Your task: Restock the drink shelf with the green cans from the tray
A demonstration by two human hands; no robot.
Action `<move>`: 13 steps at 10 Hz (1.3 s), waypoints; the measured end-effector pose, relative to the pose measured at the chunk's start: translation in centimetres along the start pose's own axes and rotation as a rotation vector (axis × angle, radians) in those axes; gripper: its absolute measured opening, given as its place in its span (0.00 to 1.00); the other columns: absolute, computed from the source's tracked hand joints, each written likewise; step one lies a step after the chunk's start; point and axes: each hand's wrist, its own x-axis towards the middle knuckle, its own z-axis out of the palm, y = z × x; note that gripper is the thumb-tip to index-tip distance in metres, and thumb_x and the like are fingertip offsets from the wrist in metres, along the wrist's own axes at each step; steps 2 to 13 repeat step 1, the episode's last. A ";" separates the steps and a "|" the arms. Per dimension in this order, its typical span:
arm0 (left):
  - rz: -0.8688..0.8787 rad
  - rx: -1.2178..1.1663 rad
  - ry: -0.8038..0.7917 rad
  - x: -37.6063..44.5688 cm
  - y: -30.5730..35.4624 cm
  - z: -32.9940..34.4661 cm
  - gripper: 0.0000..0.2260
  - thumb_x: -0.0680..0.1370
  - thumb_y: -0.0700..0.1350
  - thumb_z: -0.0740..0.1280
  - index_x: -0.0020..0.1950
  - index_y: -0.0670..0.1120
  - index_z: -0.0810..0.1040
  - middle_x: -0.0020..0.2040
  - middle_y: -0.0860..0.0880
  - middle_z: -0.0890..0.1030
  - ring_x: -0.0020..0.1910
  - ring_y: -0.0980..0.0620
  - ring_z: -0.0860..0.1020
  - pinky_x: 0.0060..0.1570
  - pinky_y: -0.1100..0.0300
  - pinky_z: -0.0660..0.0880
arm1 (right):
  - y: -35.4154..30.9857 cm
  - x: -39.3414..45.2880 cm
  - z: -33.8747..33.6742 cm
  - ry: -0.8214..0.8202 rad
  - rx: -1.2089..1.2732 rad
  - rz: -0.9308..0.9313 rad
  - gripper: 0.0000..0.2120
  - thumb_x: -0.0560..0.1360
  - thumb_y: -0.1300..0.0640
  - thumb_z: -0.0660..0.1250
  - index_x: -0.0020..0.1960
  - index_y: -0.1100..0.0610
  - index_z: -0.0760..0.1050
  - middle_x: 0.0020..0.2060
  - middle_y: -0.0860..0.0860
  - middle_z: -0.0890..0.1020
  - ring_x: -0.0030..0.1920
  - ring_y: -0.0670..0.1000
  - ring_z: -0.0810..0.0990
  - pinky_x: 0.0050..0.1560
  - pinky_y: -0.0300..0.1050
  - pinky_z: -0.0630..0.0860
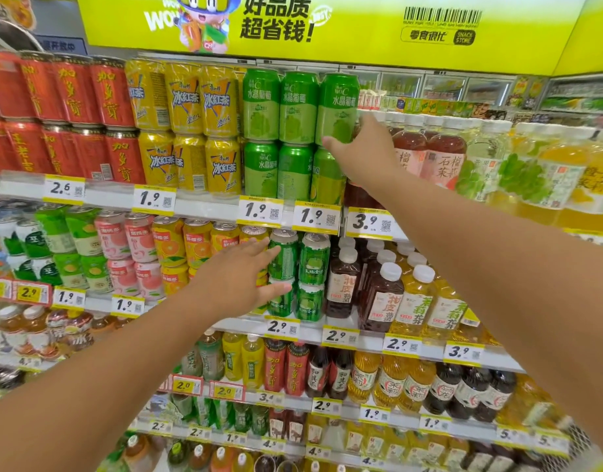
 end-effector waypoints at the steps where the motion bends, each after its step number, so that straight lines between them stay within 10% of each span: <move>1: 0.003 -0.004 -0.004 -0.2 0.0 -0.4 0.44 0.70 0.77 0.42 0.81 0.56 0.53 0.81 0.52 0.52 0.80 0.49 0.52 0.76 0.49 0.51 | 0.7 -1.7 0.5 0.014 -0.124 -0.062 0.28 0.77 0.43 0.68 0.69 0.59 0.70 0.58 0.50 0.75 0.53 0.50 0.77 0.47 0.43 0.72; 13: 0.003 -0.004 -0.004 -0.2 0.0 -0.4 0.44 0.70 0.77 0.42 0.81 0.56 0.53 0.81 0.52 0.52 0.80 0.49 0.52 0.76 0.49 0.51 | 0.7 -1.7 0.5 0.014 -0.124 -0.062 0.28 0.77 0.43 0.68 0.69 0.59 0.70 0.58 0.50 0.75 0.53 0.50 0.77 0.47 0.43 0.72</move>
